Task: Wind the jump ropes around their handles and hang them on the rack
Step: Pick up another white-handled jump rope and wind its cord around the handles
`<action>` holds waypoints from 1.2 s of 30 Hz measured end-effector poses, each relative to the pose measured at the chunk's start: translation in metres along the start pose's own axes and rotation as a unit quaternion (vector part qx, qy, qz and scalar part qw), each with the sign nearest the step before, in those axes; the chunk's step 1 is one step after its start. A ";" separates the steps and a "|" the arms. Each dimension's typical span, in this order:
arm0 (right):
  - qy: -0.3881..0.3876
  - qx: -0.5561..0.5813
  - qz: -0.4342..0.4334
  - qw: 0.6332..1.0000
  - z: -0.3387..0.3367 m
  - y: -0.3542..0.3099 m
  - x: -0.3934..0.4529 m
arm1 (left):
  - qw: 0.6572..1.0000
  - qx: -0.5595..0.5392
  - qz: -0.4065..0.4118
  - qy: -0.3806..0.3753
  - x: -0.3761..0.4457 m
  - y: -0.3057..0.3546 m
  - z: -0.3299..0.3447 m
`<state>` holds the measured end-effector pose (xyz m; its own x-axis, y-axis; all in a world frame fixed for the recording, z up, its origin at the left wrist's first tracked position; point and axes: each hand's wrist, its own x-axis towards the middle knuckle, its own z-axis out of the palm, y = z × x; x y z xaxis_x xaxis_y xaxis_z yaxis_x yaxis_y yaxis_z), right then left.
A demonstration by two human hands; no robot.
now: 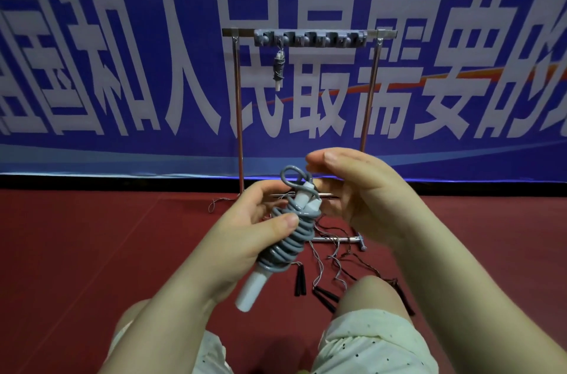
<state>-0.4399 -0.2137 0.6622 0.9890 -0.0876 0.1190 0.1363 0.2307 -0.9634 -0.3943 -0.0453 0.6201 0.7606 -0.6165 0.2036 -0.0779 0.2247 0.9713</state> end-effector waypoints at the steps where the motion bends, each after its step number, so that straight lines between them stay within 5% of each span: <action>1: -0.012 -0.062 0.001 0.998 -0.003 -0.001 0.005 | 1.000 0.005 -0.005 0.006 0.003 -0.001 -0.001; 6: -0.057 -0.205 0.019 0.977 -0.014 -0.002 0.041 | 0.999 -0.019 -0.030 0.027 0.025 0.003 -0.004; 22: -0.014 -0.177 0.045 0.983 -0.080 -0.034 0.237 | 0.985 0.003 -0.158 0.072 0.220 -0.006 -0.037; 25: 0.034 -0.151 0.046 0.987 -0.078 -0.044 0.301 | 0.988 0.024 -0.133 0.072 0.264 -0.013 -0.053; 36: -0.019 -0.031 0.128 0.991 -0.093 0.024 0.440 | 0.966 -0.076 -0.048 0.244 0.420 -0.040 -0.152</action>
<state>-0.0063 -0.3366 0.6693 0.9924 0.0038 -0.1228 -0.1214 0.1803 -0.9761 0.0259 -0.1986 0.6484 0.9755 -0.2201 -0.0050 0.0758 0.3143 0.9463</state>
